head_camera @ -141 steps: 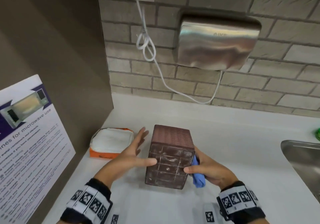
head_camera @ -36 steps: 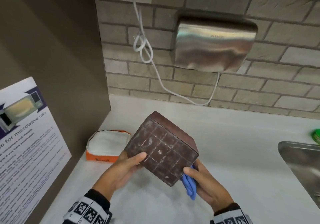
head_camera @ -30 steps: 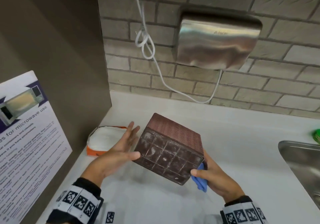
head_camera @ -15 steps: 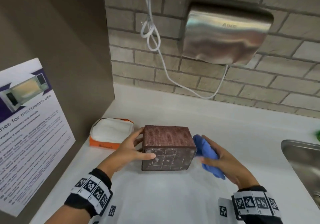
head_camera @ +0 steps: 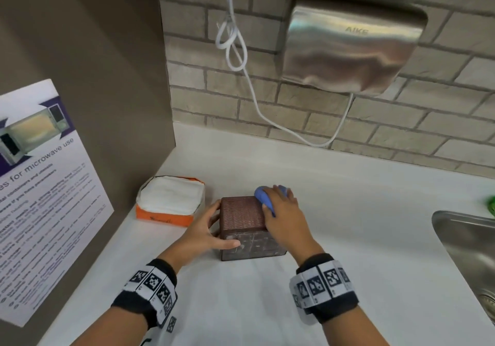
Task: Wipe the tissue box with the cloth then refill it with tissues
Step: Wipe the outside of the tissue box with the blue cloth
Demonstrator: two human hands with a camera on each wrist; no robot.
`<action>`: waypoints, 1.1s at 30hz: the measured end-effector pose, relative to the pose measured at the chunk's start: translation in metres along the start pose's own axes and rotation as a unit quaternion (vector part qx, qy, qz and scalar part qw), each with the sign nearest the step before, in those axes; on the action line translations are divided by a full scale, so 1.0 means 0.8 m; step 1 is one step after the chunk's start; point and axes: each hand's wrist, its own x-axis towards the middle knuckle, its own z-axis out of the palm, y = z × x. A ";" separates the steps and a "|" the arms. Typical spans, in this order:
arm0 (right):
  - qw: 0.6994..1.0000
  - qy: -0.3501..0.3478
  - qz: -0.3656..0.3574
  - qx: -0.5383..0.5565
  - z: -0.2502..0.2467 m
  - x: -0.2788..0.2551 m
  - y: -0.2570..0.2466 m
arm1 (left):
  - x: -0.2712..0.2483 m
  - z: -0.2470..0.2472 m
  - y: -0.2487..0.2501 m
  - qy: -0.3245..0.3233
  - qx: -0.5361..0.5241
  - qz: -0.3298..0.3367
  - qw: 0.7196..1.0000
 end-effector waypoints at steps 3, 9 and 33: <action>0.998 -0.009 -0.032 -0.053 0.031 0.000 -0.047 | 0.001 0.001 0.003 0.000 0.020 0.008 1.000; 0.986 -0.072 -0.074 -0.131 0.068 -0.006 -0.107 | 0.000 0.005 0.011 0.094 0.113 0.024 0.989; 0.989 -0.034 -0.070 -0.125 0.058 -0.013 -0.071 | 0.007 -0.002 -0.006 0.039 0.117 0.064 0.990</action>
